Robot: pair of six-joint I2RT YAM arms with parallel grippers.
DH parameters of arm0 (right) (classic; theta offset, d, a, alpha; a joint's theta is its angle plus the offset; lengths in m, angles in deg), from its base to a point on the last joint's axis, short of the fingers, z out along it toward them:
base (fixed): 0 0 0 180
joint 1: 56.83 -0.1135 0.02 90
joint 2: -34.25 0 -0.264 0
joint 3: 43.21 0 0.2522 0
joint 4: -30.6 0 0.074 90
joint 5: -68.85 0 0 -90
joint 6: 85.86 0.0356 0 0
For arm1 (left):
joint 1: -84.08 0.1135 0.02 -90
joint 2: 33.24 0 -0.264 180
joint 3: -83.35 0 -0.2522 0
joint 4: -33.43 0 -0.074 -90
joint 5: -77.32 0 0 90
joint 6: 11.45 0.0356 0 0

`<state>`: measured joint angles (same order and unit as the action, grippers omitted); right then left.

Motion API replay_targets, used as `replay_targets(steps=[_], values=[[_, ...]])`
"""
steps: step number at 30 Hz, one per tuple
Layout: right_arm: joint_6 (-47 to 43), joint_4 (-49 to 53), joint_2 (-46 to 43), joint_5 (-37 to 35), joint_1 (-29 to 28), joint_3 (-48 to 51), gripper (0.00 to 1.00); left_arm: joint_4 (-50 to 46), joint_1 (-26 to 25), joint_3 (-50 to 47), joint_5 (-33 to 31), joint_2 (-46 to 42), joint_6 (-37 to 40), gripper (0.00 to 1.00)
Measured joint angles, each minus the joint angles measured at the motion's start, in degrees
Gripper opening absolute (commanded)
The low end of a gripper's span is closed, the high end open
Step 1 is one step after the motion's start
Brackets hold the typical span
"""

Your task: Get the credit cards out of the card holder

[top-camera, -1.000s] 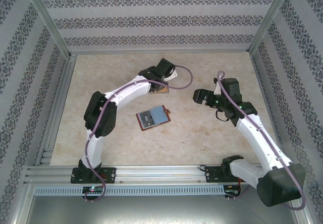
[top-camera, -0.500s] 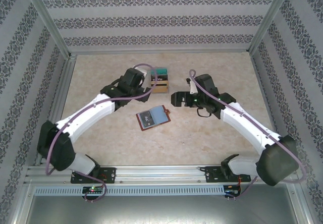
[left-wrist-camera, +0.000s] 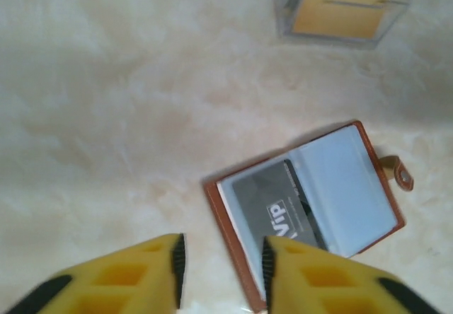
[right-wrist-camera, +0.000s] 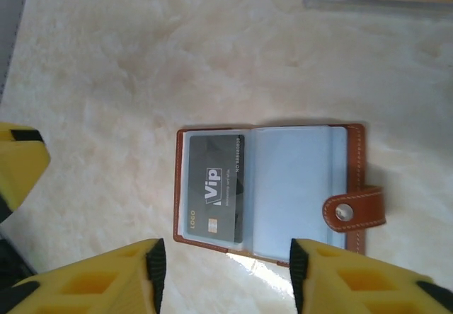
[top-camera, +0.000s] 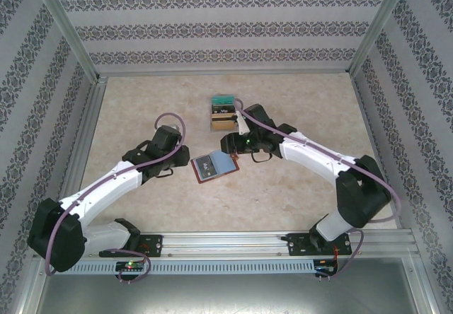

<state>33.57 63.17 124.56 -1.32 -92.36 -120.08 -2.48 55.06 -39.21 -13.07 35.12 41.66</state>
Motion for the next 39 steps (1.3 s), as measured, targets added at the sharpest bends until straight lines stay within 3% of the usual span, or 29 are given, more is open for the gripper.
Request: replay_targets(steps=[4,10,19,39], values=[[1.22,-0.33,4.39,2.84,-0.37,-2.05,0.31,5.07,1.53,-5.14,5.31,0.79,-6.91,0.0],[2.38,-0.28,9.75,6.29,-1.03,-4.83,0.25,13.11,2.14,-8.55,11.56,4.9,-13.84,0.0],[3.34,0.22,15.28,9.29,-1.27,-7.48,0.19,19.78,2.14,-8.7,16.7,10.08,-16.76,0.0],[3.45,3.56,22.12,12.63,-1.77,-10.29,0.19,22.82,2.14,-8.74,18.49,17.49,-17.42,0.0]])
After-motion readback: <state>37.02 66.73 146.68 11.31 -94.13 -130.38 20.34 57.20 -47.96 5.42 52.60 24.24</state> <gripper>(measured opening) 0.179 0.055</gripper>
